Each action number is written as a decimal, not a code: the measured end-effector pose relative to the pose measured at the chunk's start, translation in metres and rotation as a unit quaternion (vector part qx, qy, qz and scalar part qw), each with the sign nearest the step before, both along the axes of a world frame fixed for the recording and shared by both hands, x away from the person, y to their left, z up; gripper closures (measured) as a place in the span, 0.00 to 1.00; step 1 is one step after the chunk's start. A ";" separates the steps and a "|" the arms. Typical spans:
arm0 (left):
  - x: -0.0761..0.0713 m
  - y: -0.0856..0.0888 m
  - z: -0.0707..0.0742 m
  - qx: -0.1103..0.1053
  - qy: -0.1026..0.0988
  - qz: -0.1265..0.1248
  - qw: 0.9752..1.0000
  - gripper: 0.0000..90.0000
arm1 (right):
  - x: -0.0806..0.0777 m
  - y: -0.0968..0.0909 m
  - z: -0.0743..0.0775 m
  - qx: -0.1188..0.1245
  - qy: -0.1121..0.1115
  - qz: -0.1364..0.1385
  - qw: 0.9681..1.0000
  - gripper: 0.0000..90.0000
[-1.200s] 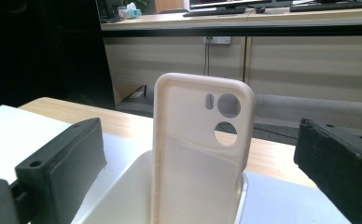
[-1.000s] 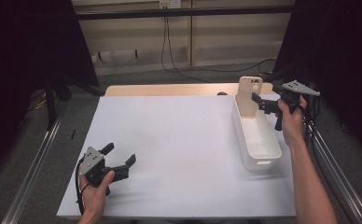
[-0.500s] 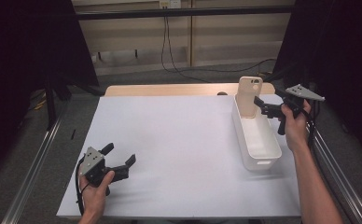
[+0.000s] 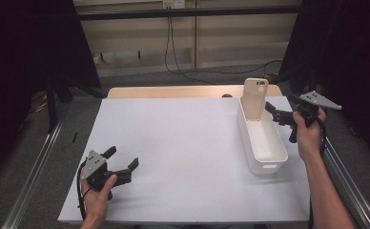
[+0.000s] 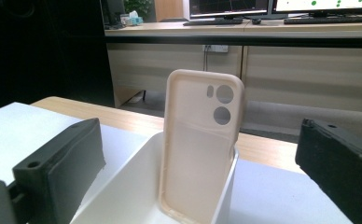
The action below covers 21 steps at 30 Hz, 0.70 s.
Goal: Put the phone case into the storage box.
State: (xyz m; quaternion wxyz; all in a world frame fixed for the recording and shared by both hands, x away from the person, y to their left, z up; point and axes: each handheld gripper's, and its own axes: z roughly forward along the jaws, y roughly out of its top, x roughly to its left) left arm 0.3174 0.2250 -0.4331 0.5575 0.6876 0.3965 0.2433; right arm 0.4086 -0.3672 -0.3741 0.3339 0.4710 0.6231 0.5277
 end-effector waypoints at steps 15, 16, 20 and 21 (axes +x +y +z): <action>-0.001 0.004 0.002 -0.005 -0.008 0.007 1.000 0.05 | -0.028 -0.006 -0.003 -0.004 -0.001 -0.005 1.000 0.00; -0.001 0.004 0.002 -0.004 -0.008 0.007 1.000 0.05 | -0.030 -0.006 -0.004 -0.005 -0.001 -0.003 1.000 0.00; -0.002 0.004 0.003 -0.002 -0.007 0.006 1.000 0.05 | -0.037 -0.005 -0.005 -0.011 -0.001 -0.001 1.000 0.00; -0.002 0.004 0.003 -0.003 -0.008 0.006 1.000 0.05 | -0.039 -0.005 -0.005 -0.009 -0.002 -0.001 1.000 0.00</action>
